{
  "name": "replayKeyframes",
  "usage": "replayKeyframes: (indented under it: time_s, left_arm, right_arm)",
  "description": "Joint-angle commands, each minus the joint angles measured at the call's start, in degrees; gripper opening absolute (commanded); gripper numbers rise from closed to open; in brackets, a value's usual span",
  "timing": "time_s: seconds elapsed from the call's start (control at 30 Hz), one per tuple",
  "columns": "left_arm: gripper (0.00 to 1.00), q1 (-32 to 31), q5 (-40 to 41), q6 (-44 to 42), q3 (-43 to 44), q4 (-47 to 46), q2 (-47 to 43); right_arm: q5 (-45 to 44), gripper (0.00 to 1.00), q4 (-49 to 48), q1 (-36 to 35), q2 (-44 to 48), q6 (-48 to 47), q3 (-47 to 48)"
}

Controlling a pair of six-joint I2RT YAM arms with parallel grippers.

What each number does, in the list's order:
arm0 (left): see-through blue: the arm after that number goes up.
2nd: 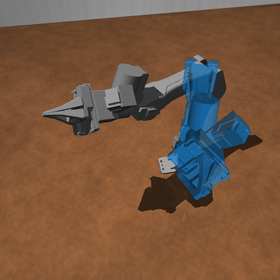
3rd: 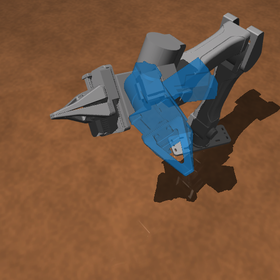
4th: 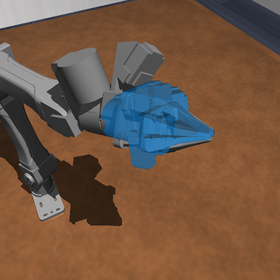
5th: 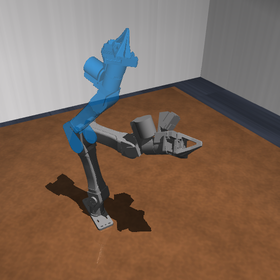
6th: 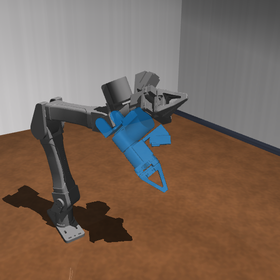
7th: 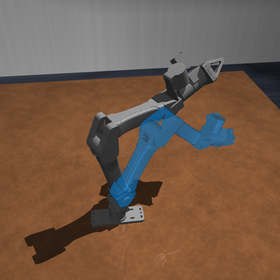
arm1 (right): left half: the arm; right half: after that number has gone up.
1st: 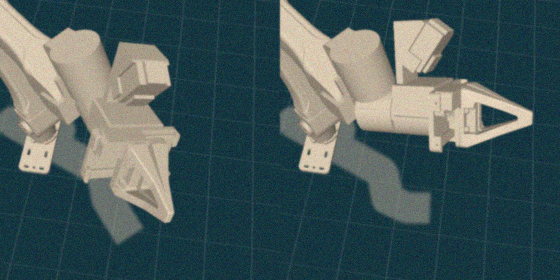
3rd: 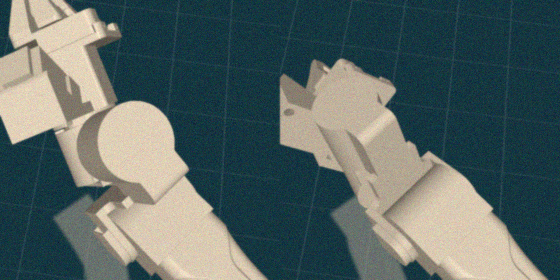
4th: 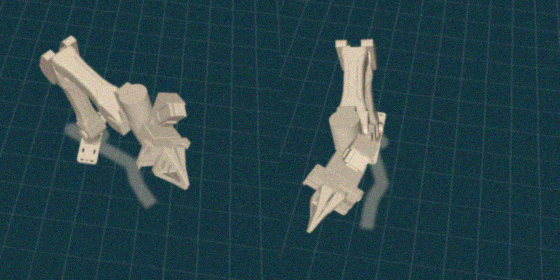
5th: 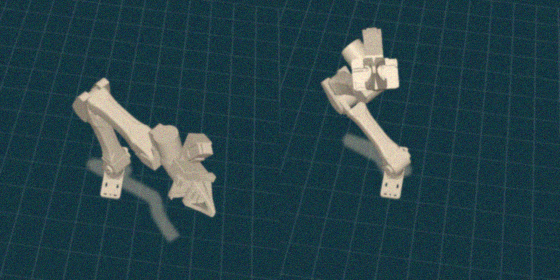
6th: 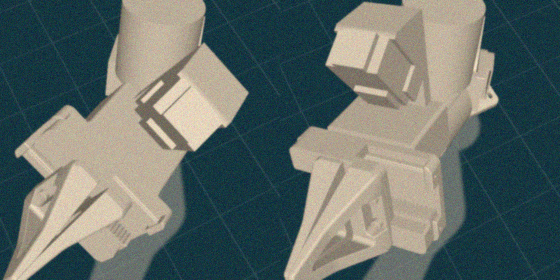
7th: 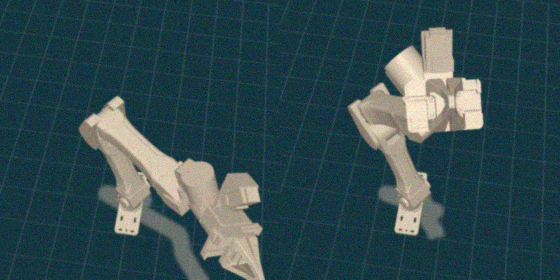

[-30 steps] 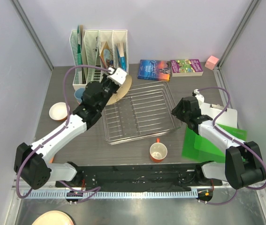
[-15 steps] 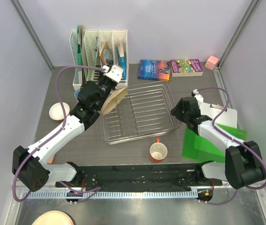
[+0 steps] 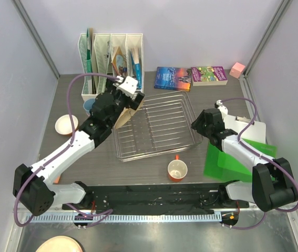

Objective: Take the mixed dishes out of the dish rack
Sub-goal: Pick up the plate from the dish rack.

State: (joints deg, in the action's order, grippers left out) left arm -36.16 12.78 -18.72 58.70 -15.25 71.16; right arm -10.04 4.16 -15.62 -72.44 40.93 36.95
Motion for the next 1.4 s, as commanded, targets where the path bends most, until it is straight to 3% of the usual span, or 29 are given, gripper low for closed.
replayKeyframes:
  time_s: [0.0, 0.1, 0.33, 0.5, 0.73, 0.97, 1.07, 1.27, 1.3, 1.37]
  left_arm:
    - [1.0, -0.2, 5.8, 7.4, 3.6, 9.9, -2.3]
    - [1.0, -0.4, 8.1, 8.1, 1.5, 10.9, -4.9]
    - [1.0, -0.9, 3.2, 0.9, -16.9, 0.4, -17.0]
    - [1.0, -1.1, 2.3, 0.8, -20.0, 1.8, -18.8]
    - [0.97, -1.1, 2.8, -2.4, -23.2, -3.9, -12.4]
    - [0.93, -1.1, 9.8, -5.1, -23.5, -13.5, -1.8]
    - [0.85, -1.0, 13.1, -5.2, -23.1, -16.7, 0.6]
    - [0.58, -1.1, 16.3, -4.7, -23.7, -21.0, 3.9]
    - [0.48, -1.1, 16.7, -4.7, -23.7, -21.4, 4.3]
    - [0.37, -1.1, 17.0, -4.7, -23.6, -21.7, 4.3]
  right_arm:
    - [-0.5, 0.53, -0.1, 0.1, -1.3, 0.6, -1.6]
    - [-0.1, 0.53, -0.7, 0.1, -1.1, 0.7, -1.9]
    - [0.5, 0.53, -2.5, 0.1, -1.2, 1.1, -2.9]
    - [2.1, 0.53, -3.7, 0.1, -2.6, 1.6, -3.0]
    - [2.5, 0.53, -3.9, 0.1, -2.4, 1.6, -3.3]
    - [2.8, 0.53, -5.7, 0.1, -1.9, 1.5, -3.8]
    - [2.7, 0.53, -5.7, 0.4, -1.6, 1.3, -4.0]
    - [3.6, 0.53, -6.4, 0.8, -2.3, 1.4, -4.5]
    - [3.8, 0.53, -6.6, 0.8, -2.3, 1.4, -4.5]
    - [4.0, 0.53, -6.6, 0.9, -2.6, 1.4, -4.5]
